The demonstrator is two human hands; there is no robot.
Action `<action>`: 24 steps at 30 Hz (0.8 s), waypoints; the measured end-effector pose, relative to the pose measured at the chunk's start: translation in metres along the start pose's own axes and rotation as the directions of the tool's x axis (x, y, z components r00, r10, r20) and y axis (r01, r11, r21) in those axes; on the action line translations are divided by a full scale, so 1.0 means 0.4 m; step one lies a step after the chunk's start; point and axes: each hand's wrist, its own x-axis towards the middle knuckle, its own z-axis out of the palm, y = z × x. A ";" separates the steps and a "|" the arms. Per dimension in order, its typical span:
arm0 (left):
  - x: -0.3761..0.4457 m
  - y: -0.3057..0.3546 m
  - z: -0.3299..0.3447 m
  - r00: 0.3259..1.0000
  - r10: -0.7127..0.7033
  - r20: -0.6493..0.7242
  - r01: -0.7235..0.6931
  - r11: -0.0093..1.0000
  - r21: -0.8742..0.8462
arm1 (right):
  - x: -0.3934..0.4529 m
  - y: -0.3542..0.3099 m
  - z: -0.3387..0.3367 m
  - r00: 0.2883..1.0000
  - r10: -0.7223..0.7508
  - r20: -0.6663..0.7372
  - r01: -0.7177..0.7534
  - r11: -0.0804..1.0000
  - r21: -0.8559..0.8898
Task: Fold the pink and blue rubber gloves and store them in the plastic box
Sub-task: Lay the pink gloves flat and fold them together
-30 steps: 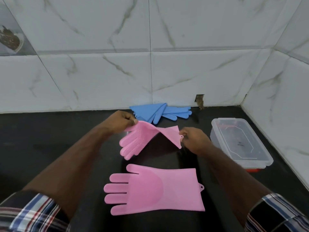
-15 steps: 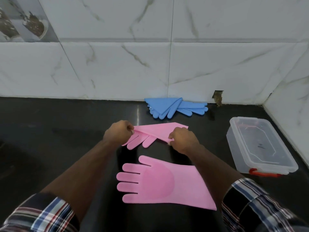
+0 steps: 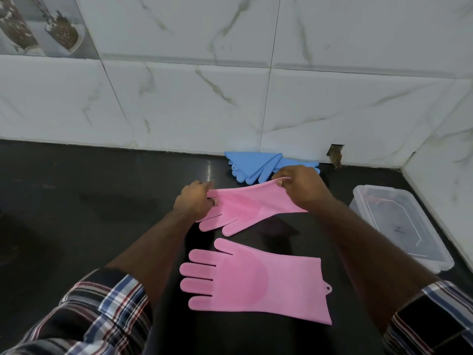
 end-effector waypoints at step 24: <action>0.056 0.109 0.044 0.956 0.088 0.280 -0.137 0.977 0.162 | -0.071 0.076 -0.043 0.971 0.233 -0.060 -0.239 0.963 -0.126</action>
